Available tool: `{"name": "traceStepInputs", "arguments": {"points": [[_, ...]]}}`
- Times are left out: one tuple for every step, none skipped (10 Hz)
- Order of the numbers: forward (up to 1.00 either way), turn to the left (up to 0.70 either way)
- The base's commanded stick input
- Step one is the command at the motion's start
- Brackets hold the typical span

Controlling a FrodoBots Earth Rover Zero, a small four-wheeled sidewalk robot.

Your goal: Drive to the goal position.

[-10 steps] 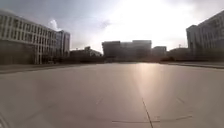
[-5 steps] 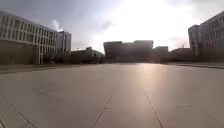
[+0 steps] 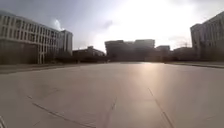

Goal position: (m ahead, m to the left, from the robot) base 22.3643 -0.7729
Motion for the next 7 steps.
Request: {"name": "traceStepInputs", "arguments": {"points": [[1.0,0.03],[1.0,-0.25],[1.0,-0.37],[1.0,-0.37],[1.0,-0.37],[1.0,-0.37],[1.0,-0.37]]}}
